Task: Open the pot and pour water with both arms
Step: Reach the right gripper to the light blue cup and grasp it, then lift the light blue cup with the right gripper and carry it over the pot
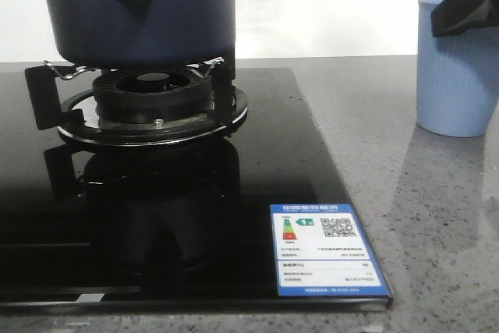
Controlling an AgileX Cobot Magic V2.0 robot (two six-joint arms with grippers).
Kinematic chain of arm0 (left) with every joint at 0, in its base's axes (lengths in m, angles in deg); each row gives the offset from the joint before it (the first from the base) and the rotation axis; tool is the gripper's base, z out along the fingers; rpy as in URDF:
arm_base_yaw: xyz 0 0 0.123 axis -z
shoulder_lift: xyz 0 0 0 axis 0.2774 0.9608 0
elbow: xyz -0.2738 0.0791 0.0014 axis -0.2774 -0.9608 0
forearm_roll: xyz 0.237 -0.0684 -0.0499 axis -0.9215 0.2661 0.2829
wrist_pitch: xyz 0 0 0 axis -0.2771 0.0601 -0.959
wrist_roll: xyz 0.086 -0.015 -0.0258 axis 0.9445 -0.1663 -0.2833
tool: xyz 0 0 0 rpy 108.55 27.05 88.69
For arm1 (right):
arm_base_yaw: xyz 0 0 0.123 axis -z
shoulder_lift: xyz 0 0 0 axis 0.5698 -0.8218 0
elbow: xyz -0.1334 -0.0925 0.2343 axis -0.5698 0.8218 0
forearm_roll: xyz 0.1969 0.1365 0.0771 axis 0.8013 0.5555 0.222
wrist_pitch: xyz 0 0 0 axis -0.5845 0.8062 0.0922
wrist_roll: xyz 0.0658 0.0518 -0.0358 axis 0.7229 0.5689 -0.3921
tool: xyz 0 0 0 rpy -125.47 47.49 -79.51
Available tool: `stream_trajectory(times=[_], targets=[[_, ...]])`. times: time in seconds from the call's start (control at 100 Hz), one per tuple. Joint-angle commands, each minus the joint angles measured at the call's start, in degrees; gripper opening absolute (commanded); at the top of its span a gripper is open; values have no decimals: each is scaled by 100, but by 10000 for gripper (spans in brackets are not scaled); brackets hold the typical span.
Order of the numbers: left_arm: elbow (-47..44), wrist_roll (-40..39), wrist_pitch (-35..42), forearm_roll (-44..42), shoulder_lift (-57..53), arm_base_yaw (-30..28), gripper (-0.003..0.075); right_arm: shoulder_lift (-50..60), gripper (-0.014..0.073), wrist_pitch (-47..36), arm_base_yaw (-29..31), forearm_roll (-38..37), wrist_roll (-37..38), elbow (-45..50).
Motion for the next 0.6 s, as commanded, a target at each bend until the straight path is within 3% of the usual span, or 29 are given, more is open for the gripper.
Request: stream_trajectory(times=[0.0, 0.14, 0.39, 0.59], targets=[[202, -148, -187, 602, -167, -9, 253, -48, 643, -53, -10, 36, -33, -221], [202, -169, -216, 602, -167, -9, 253, -239, 608, -53, -10, 36, -33, -231], [202, -178, -280, 602, -167, -9, 253, -314, 342, -124, -10, 36, -33, -230], [202, -178, -489, 566, -197, -9, 253, -258, 331, -149, -10, 4, -33, -288]])
